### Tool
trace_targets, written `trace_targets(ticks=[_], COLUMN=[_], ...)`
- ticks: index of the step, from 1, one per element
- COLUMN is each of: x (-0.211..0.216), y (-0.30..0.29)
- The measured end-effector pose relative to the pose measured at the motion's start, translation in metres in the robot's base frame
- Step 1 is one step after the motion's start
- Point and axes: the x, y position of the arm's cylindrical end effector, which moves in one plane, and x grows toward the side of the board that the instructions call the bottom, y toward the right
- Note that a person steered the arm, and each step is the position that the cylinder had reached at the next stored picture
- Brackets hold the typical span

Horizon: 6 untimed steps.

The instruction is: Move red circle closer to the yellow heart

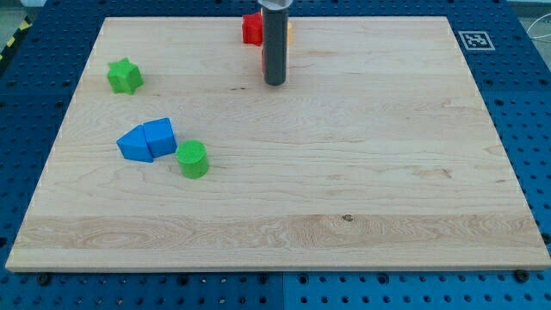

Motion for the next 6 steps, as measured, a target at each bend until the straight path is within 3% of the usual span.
trace_targets(ticks=[4,6], x=[-0.048,-0.034], y=[0.000,-0.022])
